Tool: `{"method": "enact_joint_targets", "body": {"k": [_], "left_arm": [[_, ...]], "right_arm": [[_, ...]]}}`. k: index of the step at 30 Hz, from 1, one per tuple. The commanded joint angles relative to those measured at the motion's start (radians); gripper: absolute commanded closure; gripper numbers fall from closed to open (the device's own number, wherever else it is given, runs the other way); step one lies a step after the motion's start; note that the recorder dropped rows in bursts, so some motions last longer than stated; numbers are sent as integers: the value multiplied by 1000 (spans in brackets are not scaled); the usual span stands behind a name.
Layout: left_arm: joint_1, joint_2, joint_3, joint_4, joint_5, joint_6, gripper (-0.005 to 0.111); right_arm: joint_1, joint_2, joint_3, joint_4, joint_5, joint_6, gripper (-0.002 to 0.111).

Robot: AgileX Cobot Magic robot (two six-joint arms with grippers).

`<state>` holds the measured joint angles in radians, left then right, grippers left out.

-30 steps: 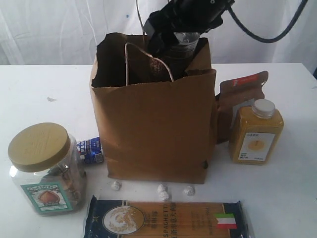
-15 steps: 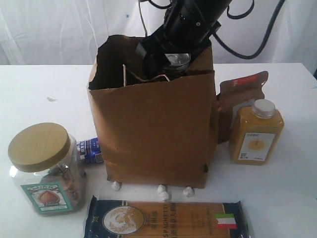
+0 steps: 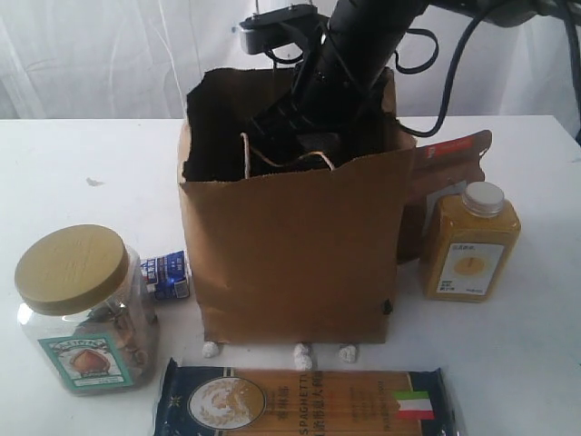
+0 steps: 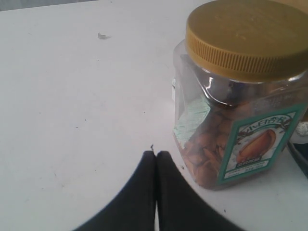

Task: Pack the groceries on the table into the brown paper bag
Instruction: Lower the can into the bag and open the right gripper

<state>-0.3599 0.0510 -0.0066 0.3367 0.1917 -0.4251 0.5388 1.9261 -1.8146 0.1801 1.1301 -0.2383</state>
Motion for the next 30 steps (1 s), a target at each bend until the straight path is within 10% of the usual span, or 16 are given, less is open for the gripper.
{"method": "enact_joint_targets", "body": {"k": [1, 12, 30], "left_arm": [[2, -4, 7, -1, 2, 3, 107], [2, -4, 7, -1, 2, 3, 107], [2, -4, 7, -1, 2, 3, 107]], "right_arm": [[0, -2, -10, 7, -2, -13, 108], [0, -2, -10, 5, 6, -13, 40], [0, -6, -10, -18, 11, -20, 12]]}}
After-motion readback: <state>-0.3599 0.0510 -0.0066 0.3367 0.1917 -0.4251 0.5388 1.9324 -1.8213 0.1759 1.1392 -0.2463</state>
